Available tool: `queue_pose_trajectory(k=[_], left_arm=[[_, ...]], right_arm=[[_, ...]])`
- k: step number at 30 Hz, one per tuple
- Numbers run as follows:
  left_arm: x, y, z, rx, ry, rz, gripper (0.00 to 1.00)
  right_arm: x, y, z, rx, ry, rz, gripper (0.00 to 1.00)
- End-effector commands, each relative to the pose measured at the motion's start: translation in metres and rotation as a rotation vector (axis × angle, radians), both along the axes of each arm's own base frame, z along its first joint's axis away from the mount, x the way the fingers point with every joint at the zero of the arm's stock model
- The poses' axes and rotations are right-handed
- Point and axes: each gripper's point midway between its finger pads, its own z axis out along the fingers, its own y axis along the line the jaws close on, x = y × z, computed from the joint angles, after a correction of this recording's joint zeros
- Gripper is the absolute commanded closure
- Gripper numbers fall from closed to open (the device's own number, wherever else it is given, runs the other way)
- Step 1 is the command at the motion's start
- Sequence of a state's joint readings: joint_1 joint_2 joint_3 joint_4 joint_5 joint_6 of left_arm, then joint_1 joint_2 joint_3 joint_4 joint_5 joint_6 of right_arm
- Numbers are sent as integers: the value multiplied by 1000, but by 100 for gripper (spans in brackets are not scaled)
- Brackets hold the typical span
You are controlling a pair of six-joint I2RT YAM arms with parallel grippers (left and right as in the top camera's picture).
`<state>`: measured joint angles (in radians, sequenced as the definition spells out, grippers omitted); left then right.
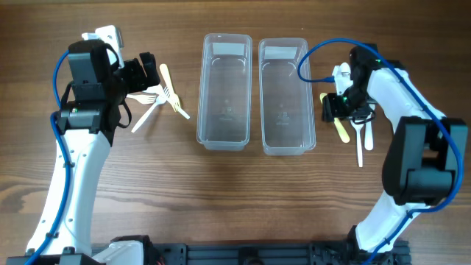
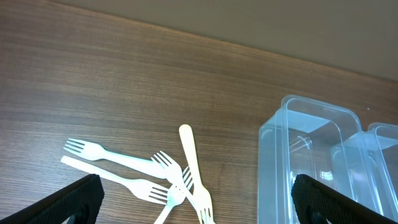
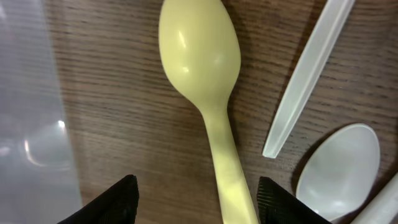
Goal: Pack container
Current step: 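Lower the right gripper onto the yellow spoon and grasp it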
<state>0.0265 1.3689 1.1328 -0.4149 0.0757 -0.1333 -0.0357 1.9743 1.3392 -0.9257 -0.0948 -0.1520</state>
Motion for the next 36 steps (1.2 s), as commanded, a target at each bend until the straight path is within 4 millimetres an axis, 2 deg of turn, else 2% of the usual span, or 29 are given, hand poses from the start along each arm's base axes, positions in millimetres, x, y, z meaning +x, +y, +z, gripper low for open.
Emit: queue_pose_trajectory(k=[1, 5, 8, 9, 15, 21, 25, 27, 29, 33, 36], left_arm=[[2, 2, 5, -3, -7, 6, 0], [1, 2, 4, -3, -1, 5, 0], [0, 2, 3, -3, 2, 6, 0], [0, 2, 3, -3, 2, 5, 0], [0, 2, 3, -3, 2, 6, 0], [0, 2, 3, -3, 3, 6, 0], [0, 2, 3, -3, 3, 6, 0], [0, 2, 3, -3, 3, 6, 0], [0, 2, 3, -3, 3, 6, 0], [0, 2, 3, -3, 3, 6, 0], [0, 2, 3, -3, 2, 6, 0]], right_arm=[[1, -10, -13, -77, 20, 15, 39], [9, -10, -18, -78, -3, 42, 41], [9, -9, -22, -72, 2, 41, 52], [7, -8, -24, -72, 11, 42, 57], [-7, -4, -33, -71, 63, 46, 67], [-22, -4, -32, -71, 127, 13, 70], [-22, -4, -32, -76, 130, -21, 80], [-22, -4, -32, -76, 130, -23, 92], [-21, -4, -32, -78, 126, -38, 96], [-10, -8, -21, -97, 79, -115, 96], [7, -8, 6, -92, -7, -133, 96]])
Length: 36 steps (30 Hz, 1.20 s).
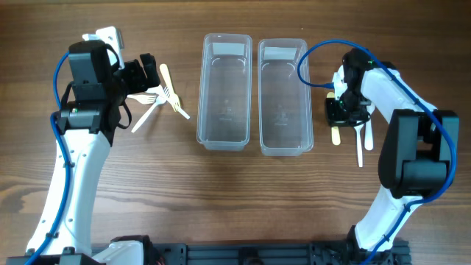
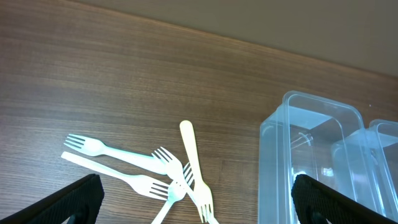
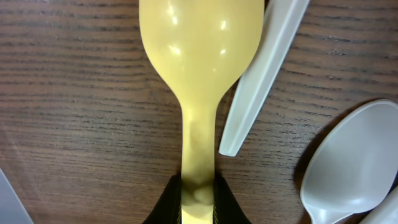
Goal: Pack container
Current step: 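Lower the right gripper onto the yellow spoon and grasp it, then carry the yellow spoon into the right container and release it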
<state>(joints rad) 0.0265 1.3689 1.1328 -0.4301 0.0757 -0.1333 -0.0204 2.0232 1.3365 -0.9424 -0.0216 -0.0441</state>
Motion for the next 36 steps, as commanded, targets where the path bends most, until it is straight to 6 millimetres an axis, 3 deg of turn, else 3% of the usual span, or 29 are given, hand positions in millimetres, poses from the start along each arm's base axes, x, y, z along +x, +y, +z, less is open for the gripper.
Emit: queue_pose_trajectory(k=[1, 5, 7, 10, 13, 20, 26, 30, 34, 36], left_arm=[[2, 2, 6, -2, -13, 6, 0], [2, 2, 6, -2, -13, 6, 0], [2, 2, 6, -2, -12, 6, 0], [3, 2, 6, -2, -14, 6, 0], [2, 2, 6, -2, -13, 6, 0], [2, 2, 6, -2, -13, 6, 0], [2, 2, 6, -2, -13, 6, 0], [2, 2, 6, -2, -13, 6, 0], [3, 2, 6, -2, -13, 6, 0], [3, 2, 6, -2, -13, 6, 0]], right_arm=[[24, -1, 37, -23, -125, -39, 96], [45, 7, 107, 27, -331, -58, 96], [49, 15, 132, 83, -408, -90, 96], [49, 42, 159, 219, -466, -104, 96], [45, 70, 174, 325, -471, -126, 96], [34, 135, 172, 378, -440, -77, 96], [26, 168, 134, 276, -372, 0, 96], [24, 173, 113, 258, -320, 12, 92], [32, 160, 115, 186, -362, 10, 62], [36, 153, 127, 153, -399, 39, 59]])
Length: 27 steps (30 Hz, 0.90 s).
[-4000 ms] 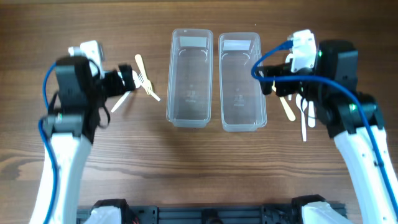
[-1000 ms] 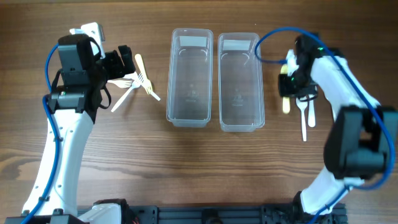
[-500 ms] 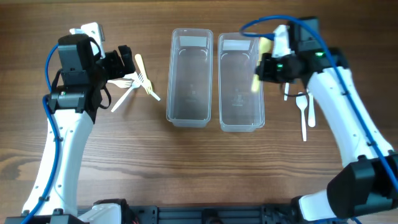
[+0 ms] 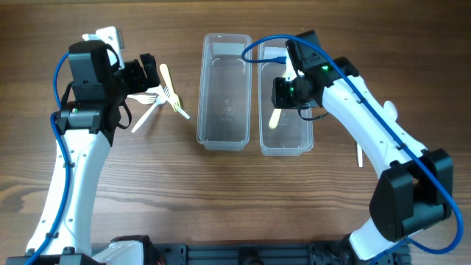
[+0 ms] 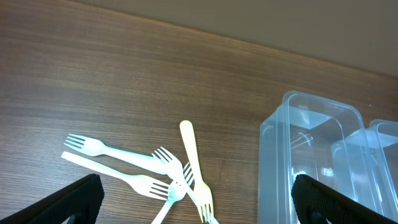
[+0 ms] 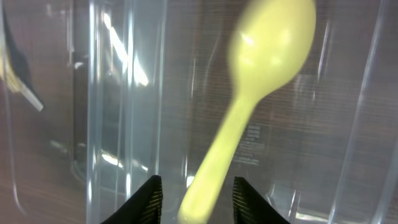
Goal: Pack container
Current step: 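Carry the yellow spoon into the right container and release it, then move the right gripper back and grasp a white spoon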
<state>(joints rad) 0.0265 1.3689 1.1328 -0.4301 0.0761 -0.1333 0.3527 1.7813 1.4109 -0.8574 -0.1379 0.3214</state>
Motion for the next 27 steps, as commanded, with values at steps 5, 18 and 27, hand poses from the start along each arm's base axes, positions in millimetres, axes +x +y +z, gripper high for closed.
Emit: queue_pose_trajectory(k=[5, 18, 27], left_arm=[[2, 2, 6, -2, -13, 6, 0], [1, 2, 5, -3, -6, 6, 0], [-5, -3, -2, -25, 33, -15, 0]], right_arm=[[28, -59, 53, -154, -191, -122, 40], [64, -161, -2, -135, -97, -344, 43], [79, -202, -85, -145, 15, -460, 46]])
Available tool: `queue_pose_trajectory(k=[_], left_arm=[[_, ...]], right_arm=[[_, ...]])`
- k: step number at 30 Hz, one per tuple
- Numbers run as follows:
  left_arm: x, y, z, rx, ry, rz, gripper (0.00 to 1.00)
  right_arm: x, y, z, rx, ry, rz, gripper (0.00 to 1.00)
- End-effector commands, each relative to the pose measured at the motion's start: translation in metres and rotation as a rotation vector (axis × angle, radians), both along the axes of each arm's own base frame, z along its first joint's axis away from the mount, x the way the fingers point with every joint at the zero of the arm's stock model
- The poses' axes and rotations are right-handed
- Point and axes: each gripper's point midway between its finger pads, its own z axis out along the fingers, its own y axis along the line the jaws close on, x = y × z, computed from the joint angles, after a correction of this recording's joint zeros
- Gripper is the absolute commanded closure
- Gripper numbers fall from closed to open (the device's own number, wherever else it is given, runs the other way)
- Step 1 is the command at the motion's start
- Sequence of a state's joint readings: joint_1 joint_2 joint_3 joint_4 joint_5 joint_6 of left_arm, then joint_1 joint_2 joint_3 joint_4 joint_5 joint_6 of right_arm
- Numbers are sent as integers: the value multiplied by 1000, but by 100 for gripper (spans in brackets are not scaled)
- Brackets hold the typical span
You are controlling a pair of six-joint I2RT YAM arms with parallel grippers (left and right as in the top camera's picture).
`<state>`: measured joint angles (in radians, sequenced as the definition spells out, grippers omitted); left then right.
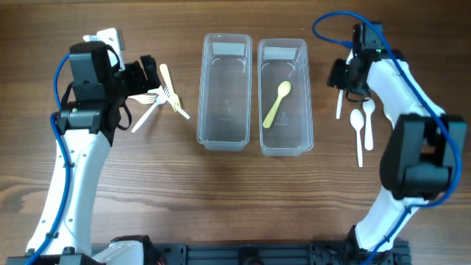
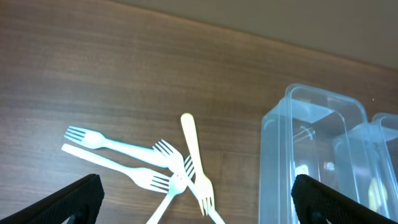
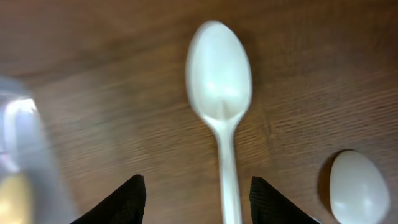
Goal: Pack container
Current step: 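Move the right gripper back and grasp a white spoon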
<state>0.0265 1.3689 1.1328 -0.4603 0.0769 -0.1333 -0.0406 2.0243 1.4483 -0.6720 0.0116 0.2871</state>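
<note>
Two clear plastic containers stand side by side, the left one (image 1: 224, 92) empty and the right one (image 1: 285, 99) holding a yellow spoon (image 1: 277, 103). To the right of them lie white spoons (image 1: 356, 125). My right gripper (image 1: 344, 76) hovers open over the handle of one white spoon (image 3: 222, 93), its fingers apart on either side (image 3: 198, 202). Left of the containers lie several white forks (image 2: 155, 168), with a cream fork (image 1: 166, 85) among them. My left gripper (image 1: 141, 73) is open above them (image 2: 199, 205), holding nothing.
A second white spoon's bowl (image 3: 356, 186) shows at the right in the right wrist view. At that view's left edge is the wall of the right container (image 3: 25, 155). Bare wooden table (image 1: 235, 199) lies in front of the containers.
The yellow spoon, then between my right gripper's parted jaws over the right container, now lies in that container. My right gripper has moved right to the white spoons. The left arm has barely moved.
My right gripper stood open over the yellow spoon on the table right of the containers. Then it was shut on the spoon's handle. Then it was over the right container, jaws parted. Now the spoon rests inside and the gripper is back over the white spoons.
</note>
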Motion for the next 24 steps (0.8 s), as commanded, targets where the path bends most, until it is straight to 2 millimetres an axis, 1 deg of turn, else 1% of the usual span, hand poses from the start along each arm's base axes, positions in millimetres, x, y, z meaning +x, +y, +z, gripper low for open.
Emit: queue_pose_trajectory(k=[1, 3, 6, 7, 9, 10, 13, 15, 20, 23, 24], left_arm=[[-1, -4, 2, -25, 10, -15, 0], [-3, -3, 0, -25, 20, -15, 0], [-3, -4, 0, -25, 20, -15, 0], [-3, -4, 0, -25, 20, -15, 0], [-3, -4, 0, -25, 20, -15, 0], [-3, -4, 0, -25, 20, -15, 0], [-3, -4, 0, -25, 20, -15, 0], [-3, -4, 0, -25, 20, -15, 0], [-4, -4, -1, -26, 26, -15, 0], [-5, -4, -2, -26, 35, -15, 0], [-6, -4, -3, -26, 36, -15, 0]], right_arm=[[1, -24, -15, 15, 20, -64, 46], [1, -34, -16, 25, 17, -84, 46], [4, -38, -15, 45, 0, -86, 46], [5, -37, -15, 52, -4, -83, 46], [10, -24, -14, 95, -22, -17, 46], [12, -20, -14, 98, -28, 5, 46], [15, -18, -18, 95, -32, 18, 46], [14, -18, -23, 90, -24, 34, 47], [4, -17, -51, 93, 48, 53, 53], [1, -17, -58, 93, 66, 62, 58], [1, -16, -59, 89, 68, 78, 62]])
